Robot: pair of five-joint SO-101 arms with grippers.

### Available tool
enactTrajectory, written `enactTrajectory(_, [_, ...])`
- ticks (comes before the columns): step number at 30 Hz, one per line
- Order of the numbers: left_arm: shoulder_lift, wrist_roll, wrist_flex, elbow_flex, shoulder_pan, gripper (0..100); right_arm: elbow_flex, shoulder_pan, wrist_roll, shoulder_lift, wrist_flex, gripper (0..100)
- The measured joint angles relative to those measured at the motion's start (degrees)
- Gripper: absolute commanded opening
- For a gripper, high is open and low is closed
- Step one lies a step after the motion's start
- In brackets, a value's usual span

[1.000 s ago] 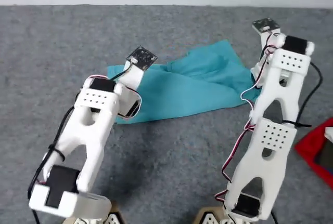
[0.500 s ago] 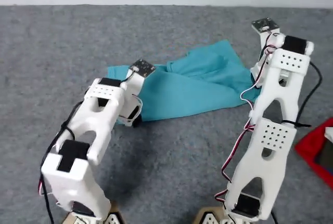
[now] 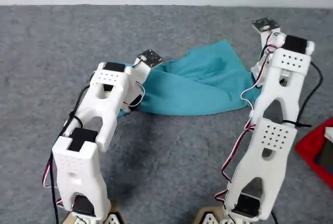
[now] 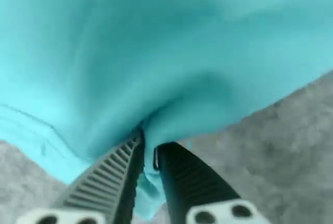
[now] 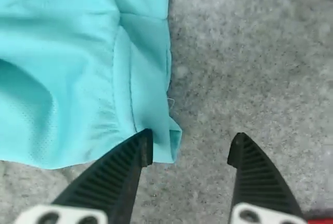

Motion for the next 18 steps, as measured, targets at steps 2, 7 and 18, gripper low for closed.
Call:
enactTrajectory(2, [0.1, -0.2, 4.1, -1.9, 0.5, 1, 0.0, 0.2, 0.0, -2.3, 0.0, 24.5])
enactTrajectory(7, [0.4, -4.3, 16.0, -4.5, 2.1, 1, 1.1, 0.1, 0.0, -5.8, 0.0, 24.5])
enactTrajectory(18, [0.4, -11.1, 25.8, -0.5, -3.5, 1, 13.0, 0.0, 0.5, -12.6, 0.0, 24.5])
